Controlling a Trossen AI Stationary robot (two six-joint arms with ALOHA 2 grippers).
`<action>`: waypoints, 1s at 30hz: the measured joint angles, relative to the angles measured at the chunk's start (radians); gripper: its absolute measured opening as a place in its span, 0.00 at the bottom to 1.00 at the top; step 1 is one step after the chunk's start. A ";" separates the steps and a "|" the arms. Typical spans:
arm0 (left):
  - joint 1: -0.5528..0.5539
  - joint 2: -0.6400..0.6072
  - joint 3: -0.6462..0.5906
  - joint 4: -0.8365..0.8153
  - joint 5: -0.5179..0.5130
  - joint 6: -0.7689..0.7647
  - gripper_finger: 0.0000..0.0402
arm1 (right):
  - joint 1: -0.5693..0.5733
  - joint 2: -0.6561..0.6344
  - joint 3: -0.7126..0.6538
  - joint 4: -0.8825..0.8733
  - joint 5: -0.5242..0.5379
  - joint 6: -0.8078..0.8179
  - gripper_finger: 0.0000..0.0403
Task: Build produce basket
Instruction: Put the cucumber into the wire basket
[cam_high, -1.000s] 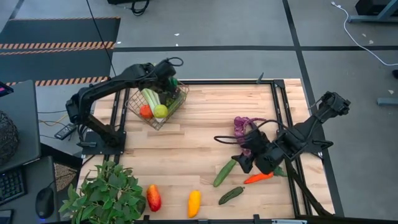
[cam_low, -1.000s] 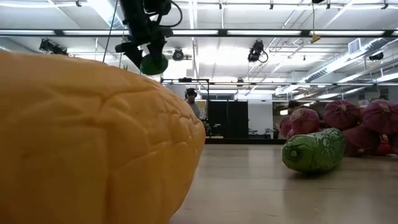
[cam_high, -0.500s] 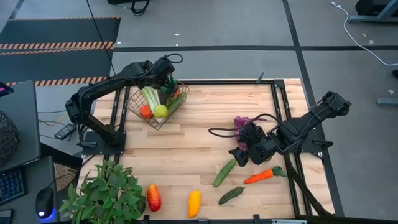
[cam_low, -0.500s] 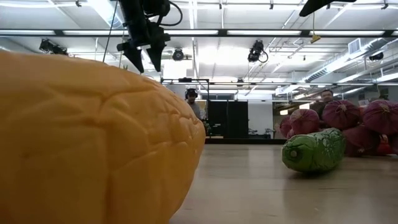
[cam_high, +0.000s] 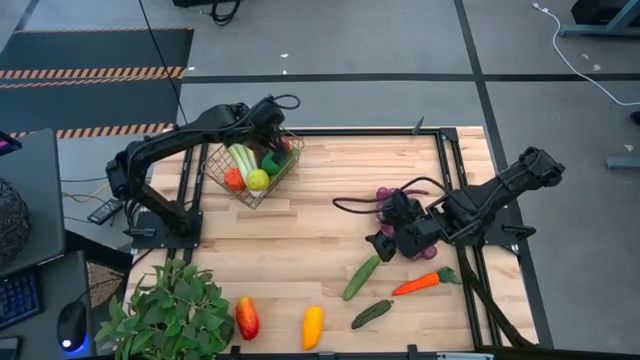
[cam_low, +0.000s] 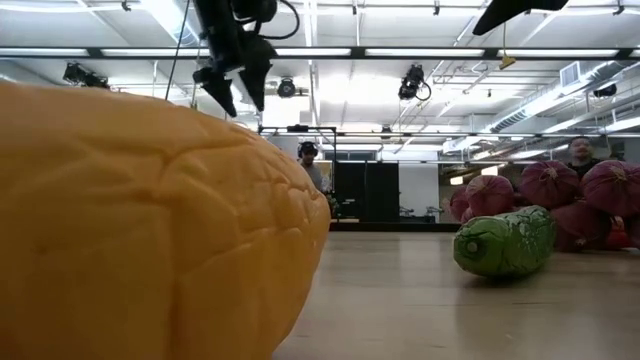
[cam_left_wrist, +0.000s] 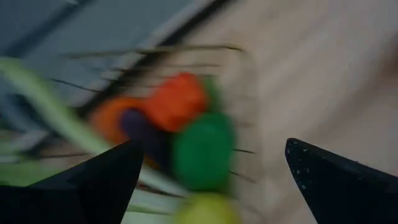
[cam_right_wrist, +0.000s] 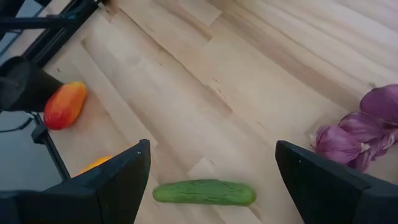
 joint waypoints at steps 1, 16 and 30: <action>-0.012 0.000 0.000 0.009 0.047 -0.020 0.99 | 0.005 0.000 0.000 0.000 0.000 0.013 0.86; -0.217 0.000 0.000 0.120 0.263 -0.394 0.99 | 0.111 -0.001 0.000 0.000 0.035 0.097 0.86; -0.444 0.001 0.000 0.113 0.100 -0.488 0.99 | 0.164 -0.001 0.000 0.000 0.134 0.182 0.86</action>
